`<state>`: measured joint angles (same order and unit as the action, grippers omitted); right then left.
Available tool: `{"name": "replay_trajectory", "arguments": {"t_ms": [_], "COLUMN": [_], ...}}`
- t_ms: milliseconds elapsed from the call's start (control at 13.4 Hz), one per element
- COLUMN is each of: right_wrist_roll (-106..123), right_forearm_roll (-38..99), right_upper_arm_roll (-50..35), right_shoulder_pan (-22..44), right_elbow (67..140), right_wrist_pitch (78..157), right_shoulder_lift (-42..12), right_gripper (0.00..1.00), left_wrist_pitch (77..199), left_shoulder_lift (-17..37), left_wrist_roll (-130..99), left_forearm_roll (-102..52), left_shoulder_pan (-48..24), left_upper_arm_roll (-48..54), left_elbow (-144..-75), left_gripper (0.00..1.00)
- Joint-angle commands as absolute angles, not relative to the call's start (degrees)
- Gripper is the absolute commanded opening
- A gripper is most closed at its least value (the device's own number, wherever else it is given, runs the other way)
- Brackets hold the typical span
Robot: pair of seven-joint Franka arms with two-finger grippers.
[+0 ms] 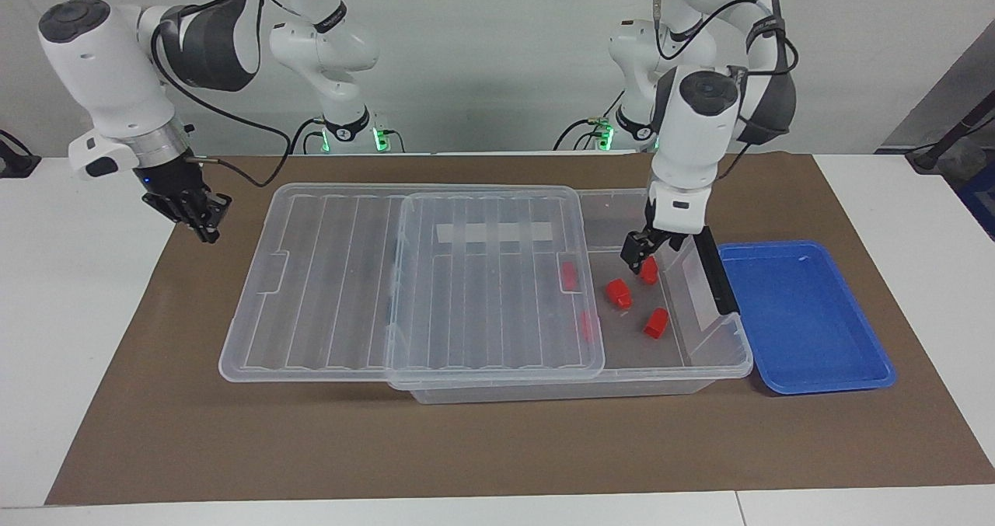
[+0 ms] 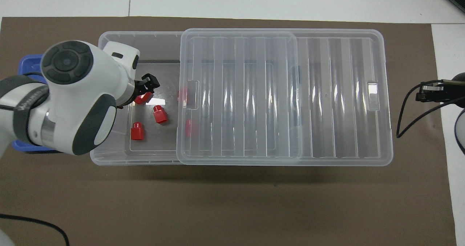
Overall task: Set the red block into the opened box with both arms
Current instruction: 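Lower the red block into the box and open the left gripper, then withdraw the left gripper while the right gripper reaches the lid edge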
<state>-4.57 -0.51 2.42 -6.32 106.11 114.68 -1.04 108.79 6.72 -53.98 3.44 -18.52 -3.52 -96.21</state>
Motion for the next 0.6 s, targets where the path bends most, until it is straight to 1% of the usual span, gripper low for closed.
{"name": "replay_trajectory", "arguments": {"t_ms": [0,75,224,374,524], "right_wrist_roll": [-5.63,-5.45,-5.54,-5.71,-5.71], "right_forearm_roll": [0.26,0.35,0.44,0.96,1.32], "right_upper_arm_roll": [2.2,2.11,2.02,1.85,1.76], "right_shoulder_pan": [-6.76,-6.94,-6.33,-5.37,-3.87], "right_elbow": [107.49,107.66,107.67,107.75,107.75], "right_wrist_pitch": [118.99,119.7,121.02,121.2,120.59], "right_shoulder_lift": [-2.54,-3.42,-5.27,-5.54,-5.45], "right_gripper": [0.0,0.0,0.0,0.0,0.0], "left_wrist_pitch": [106.79,106.44,102.59,101.95,102.74], "left_shoulder_lift": [6.16,5.02,3.96,3.78,3.78], "left_wrist_roll": [-56.88,-50.08,-29.11,-10.29,6.08], "left_forearm_roll": [2.46,2.46,2.37,2.2,2.2], "left_shoulder_pan": [-13.64,-11.19,-5.74,0.49,5.25], "left_upper_arm_roll": [-3.25,-3.25,-3.16,-3.16,-3.25], "left_elbow": [-94.48,-95.09,-94.93,-95.01,-95.36], "left_gripper": [1.0,1.0,1.0,1.0,1.0]}}
